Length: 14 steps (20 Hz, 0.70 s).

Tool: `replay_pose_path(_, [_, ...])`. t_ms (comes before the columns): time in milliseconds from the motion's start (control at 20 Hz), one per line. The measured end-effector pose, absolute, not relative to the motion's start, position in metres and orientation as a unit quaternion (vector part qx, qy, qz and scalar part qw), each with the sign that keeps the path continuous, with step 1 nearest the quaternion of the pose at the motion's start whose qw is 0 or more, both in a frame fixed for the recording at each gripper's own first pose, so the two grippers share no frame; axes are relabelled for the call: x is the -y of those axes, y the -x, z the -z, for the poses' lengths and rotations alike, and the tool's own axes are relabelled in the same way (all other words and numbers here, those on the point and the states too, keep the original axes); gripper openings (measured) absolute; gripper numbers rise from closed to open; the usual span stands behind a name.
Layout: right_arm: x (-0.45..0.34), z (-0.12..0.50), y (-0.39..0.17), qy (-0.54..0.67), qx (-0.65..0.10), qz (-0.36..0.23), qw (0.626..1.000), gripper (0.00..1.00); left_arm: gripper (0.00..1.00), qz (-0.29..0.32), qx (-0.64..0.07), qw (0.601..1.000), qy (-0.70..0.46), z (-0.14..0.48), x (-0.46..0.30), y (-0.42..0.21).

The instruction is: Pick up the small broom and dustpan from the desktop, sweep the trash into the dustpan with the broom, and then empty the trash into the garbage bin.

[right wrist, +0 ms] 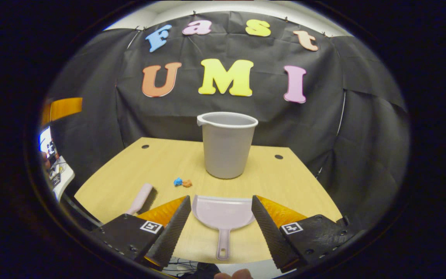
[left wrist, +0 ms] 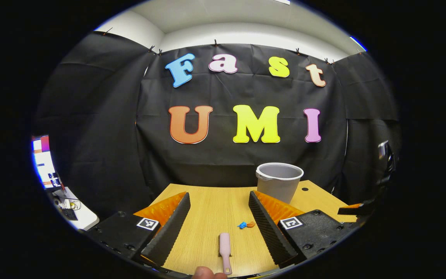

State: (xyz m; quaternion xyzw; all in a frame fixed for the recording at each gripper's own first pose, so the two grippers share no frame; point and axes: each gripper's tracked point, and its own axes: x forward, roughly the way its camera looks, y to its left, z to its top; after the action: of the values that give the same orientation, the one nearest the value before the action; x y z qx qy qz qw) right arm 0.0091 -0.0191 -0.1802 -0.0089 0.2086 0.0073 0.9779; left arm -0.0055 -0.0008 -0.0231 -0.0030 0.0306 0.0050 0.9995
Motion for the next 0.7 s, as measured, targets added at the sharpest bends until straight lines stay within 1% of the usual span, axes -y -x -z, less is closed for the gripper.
replay_pose_path(100, [0.02, 0.207, -0.009, 0.007, -0.236, -0.01, 0.972, 0.95, 0.98, -0.008, -0.035, 0.999, 0.002, 0.025, -0.002, 0.006])
replay_pose_path(200, [0.025, 0.249, -0.013, 0.006, -0.281, -0.004, 0.96, 0.95, 0.98, -0.012, -0.041, 0.999, -0.001, 0.028, -0.005, 0.006])
replay_pose_path(250, [0.025, 0.258, -0.015, -0.001, -0.294, -0.002, 0.956, 0.99, 0.98, -0.014, -0.041, 0.999, -0.001, 0.028, -0.006, 0.006])
replay_pose_path(300, [0.026, 0.272, -0.017, -0.007, -0.314, 0.0, 0.949, 0.95, 0.98, -0.017, -0.041, 0.999, -0.003, 0.027, -0.009, 0.005])
replay_pose_path(350, [0.026, 0.29, -0.021, -0.01, -0.331, 0.004, 0.944, 0.95, 0.98, -0.02, -0.041, 0.999, -0.007, 0.026, -0.013, 0.005])
replay_pose_path(500, [0.024, 0.318, -0.027, -0.018, -0.373, 0.005, 0.928, 0.96, 0.98, -0.035, -0.045, 0.998, -0.011, 0.027, -0.025, 0.005])
replay_pose_path(600, [0.024, 0.325, -0.029, -0.023, -0.384, 0.008, 0.923, 0.95, 0.98, -0.043, -0.046, 0.998, -0.011, 0.027, -0.033, 0.005])
replay_pose_path(700, [0.026, 0.33, -0.033, -0.025, -0.392, 0.011, 0.919, 0.89, 0.98, -0.05, -0.048, 0.998, -0.009, 0.027, -0.037, 0.004])
